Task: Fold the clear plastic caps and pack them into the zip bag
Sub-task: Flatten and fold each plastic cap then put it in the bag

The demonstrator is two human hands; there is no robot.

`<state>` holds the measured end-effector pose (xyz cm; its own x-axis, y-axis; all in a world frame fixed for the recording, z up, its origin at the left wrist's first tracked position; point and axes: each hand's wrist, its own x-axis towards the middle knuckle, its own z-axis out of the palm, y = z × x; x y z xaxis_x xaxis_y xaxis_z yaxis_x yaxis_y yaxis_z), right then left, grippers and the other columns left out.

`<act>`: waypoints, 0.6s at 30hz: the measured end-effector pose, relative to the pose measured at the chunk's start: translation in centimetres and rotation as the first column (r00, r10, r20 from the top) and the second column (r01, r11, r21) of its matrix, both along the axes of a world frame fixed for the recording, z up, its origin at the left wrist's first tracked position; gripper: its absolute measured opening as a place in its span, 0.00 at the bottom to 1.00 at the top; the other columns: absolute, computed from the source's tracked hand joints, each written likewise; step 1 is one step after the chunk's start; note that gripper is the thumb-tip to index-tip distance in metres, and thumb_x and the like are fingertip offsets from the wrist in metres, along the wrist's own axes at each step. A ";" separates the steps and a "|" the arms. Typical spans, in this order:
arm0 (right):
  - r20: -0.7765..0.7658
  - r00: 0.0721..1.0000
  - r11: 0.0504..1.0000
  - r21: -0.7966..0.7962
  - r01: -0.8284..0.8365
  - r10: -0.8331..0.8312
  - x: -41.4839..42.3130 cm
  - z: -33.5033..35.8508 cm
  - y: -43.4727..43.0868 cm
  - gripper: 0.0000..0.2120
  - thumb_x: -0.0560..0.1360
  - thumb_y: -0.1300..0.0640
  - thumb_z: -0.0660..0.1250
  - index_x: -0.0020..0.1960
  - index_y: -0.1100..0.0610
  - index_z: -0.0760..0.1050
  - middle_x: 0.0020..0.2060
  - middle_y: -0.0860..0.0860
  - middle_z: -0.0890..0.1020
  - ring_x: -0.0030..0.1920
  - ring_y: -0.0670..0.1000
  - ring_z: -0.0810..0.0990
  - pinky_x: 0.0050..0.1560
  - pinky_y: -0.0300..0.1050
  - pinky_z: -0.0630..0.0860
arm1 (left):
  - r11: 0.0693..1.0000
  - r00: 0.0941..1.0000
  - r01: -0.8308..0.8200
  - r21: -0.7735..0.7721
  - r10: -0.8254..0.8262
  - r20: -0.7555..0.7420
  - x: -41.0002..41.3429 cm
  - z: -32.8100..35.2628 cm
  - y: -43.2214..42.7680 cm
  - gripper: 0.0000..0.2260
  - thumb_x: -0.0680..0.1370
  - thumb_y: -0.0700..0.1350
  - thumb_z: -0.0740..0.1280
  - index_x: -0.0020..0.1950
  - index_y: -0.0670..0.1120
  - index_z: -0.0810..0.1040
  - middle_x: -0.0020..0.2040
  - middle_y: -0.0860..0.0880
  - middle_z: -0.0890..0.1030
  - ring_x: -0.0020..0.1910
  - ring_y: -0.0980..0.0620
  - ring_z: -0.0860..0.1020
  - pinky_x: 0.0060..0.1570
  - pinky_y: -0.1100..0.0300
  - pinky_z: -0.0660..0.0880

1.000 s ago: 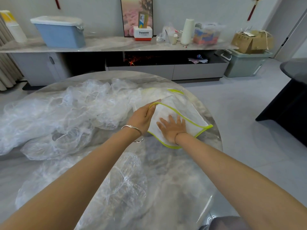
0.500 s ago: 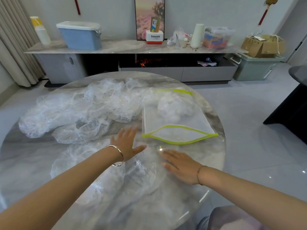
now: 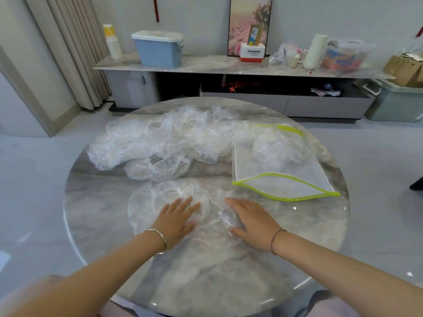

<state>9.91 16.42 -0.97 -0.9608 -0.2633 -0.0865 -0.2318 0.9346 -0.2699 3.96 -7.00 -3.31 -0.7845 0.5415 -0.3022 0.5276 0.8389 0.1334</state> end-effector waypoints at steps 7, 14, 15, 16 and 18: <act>-0.044 0.954 0.892 -0.370 0.259 -0.296 -0.1 0.8 1.0 0.25 0.72 0.61 0.66 0.65 0.45 0.65 0.36 0.48 0.75 0.38 0.48 0.75 0.44 0.47 0.74 | 0.981 0.981 -0.193 0.004 0.193 -0.035 -1.4 -0.5 -1.3 0.38 0.71 0.72 0.37 0.77 0.54 0.39 0.77 0.50 0.39 0.76 0.45 0.41 0.74 0.45 0.43; 0.378 0.814 0.382 -0.742 0.551 -0.441 2.3 1.4 2.0 0.20 0.71 0.70 0.69 0.59 0.56 0.68 0.31 0.56 0.78 0.26 0.44 0.75 0.32 0.32 0.71 | 0.955 0.967 0.172 0.242 -0.117 -0.226 2.6 2.4 3.5 0.48 0.65 0.78 0.43 0.77 0.52 0.42 0.78 0.52 0.45 0.76 0.50 0.44 0.73 0.50 0.37; 0.439 0.803 0.310 -0.760 0.572 -0.403 2.7 1.8 1.8 0.20 0.71 0.70 0.69 0.58 0.56 0.69 0.31 0.57 0.79 0.27 0.44 0.76 0.31 0.32 0.72 | 0.945 0.955 0.232 0.232 -0.176 -0.237 3.4 2.2 4.1 0.47 0.66 0.76 0.48 0.77 0.51 0.43 0.77 0.52 0.46 0.76 0.51 0.46 0.73 0.50 0.39; 0.482 0.800 0.255 -0.773 0.580 -0.359 3.0 2.2 1.7 0.19 0.71 0.70 0.69 0.57 0.55 0.69 0.32 0.56 0.80 0.28 0.45 0.77 0.32 0.34 0.72 | 0.938 0.942 0.273 0.212 -0.216 -0.256 4.0 1.7 4.7 0.44 0.68 0.72 0.51 0.77 0.49 0.46 0.77 0.52 0.50 0.75 0.51 0.50 0.74 0.49 0.43; 0.492 0.815 0.226 -0.794 0.565 -0.306 3.5 2.8 1.4 0.17 0.73 0.68 0.68 0.58 0.54 0.70 0.32 0.56 0.81 0.30 0.47 0.78 0.33 0.36 0.73 | 0.941 0.944 0.259 0.219 -0.199 -0.262 4.4 0.4 5.3 0.34 0.73 0.61 0.55 0.75 0.46 0.59 0.73 0.50 0.65 0.70 0.49 0.66 0.70 0.48 0.60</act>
<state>13.38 17.85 1.86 -0.9429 0.1546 -0.2951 0.3034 0.0329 -0.9523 8.33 -1.74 -2.86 -0.6617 0.7487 0.0403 0.7428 0.6473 0.1709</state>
